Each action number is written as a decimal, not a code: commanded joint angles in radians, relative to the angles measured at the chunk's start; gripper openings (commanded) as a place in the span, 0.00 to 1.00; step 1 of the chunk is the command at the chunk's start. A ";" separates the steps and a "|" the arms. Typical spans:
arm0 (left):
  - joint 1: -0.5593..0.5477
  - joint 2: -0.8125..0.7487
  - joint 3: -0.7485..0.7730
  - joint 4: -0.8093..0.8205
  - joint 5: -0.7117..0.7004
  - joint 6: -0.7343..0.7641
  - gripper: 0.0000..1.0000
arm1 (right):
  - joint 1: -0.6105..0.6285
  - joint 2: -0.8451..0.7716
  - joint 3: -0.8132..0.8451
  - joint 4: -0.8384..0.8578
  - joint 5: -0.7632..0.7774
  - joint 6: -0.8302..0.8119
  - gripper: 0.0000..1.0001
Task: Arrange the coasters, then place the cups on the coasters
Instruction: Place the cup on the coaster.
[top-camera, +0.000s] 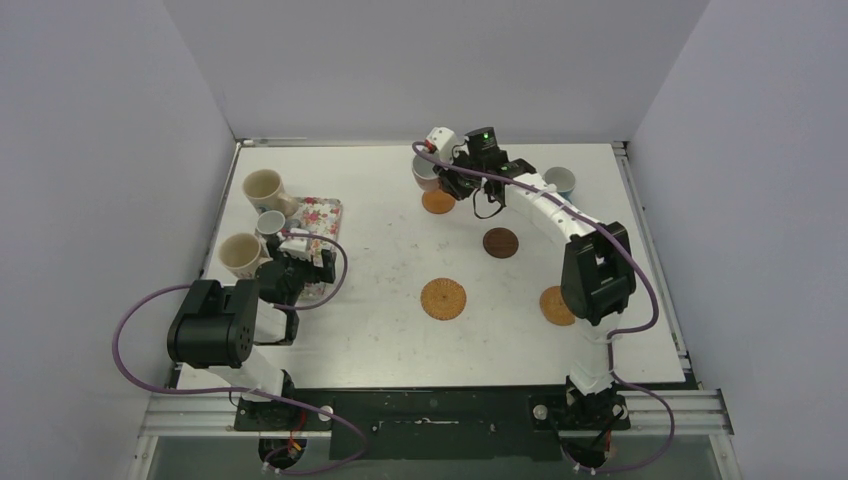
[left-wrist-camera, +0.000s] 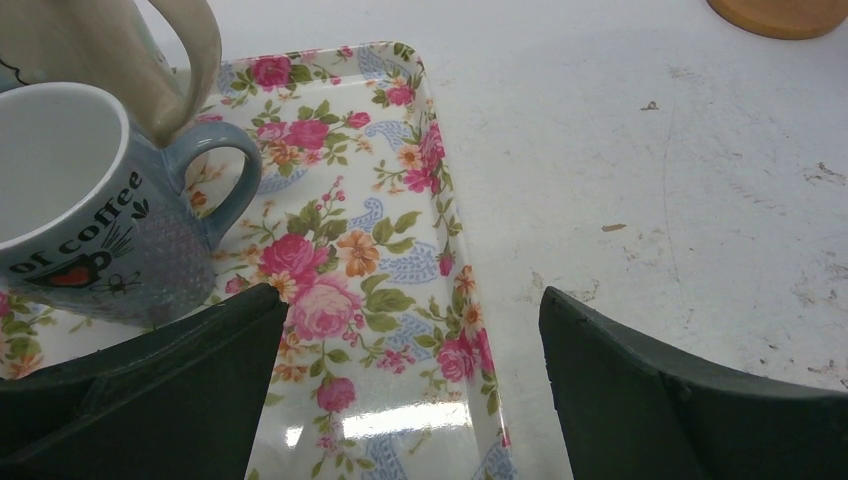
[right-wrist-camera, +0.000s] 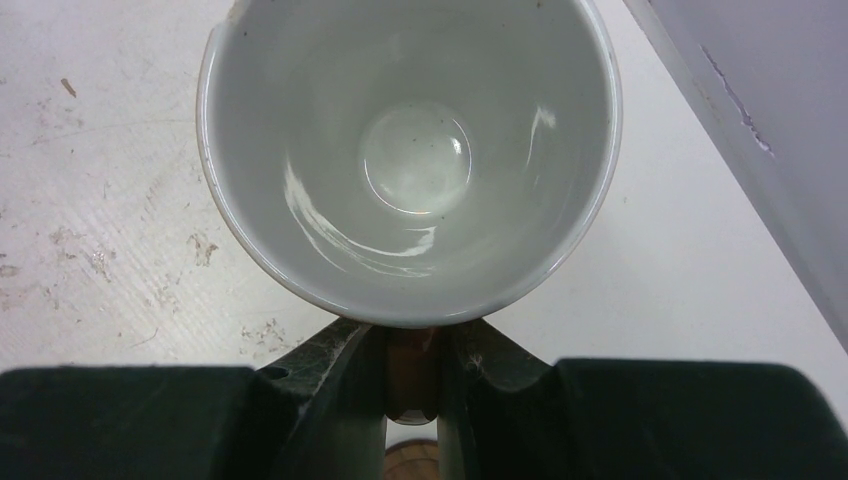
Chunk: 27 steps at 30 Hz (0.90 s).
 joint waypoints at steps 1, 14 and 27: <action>0.006 -0.023 -0.022 0.090 0.010 0.003 0.97 | -0.014 -0.042 0.011 0.141 0.020 0.016 0.00; 0.006 -0.153 0.154 -0.315 0.037 0.024 0.97 | -0.033 -0.029 0.043 0.135 0.060 0.015 0.00; -0.077 -0.364 0.263 -0.619 0.266 0.151 0.97 | -0.037 0.046 0.139 0.076 0.051 0.050 0.00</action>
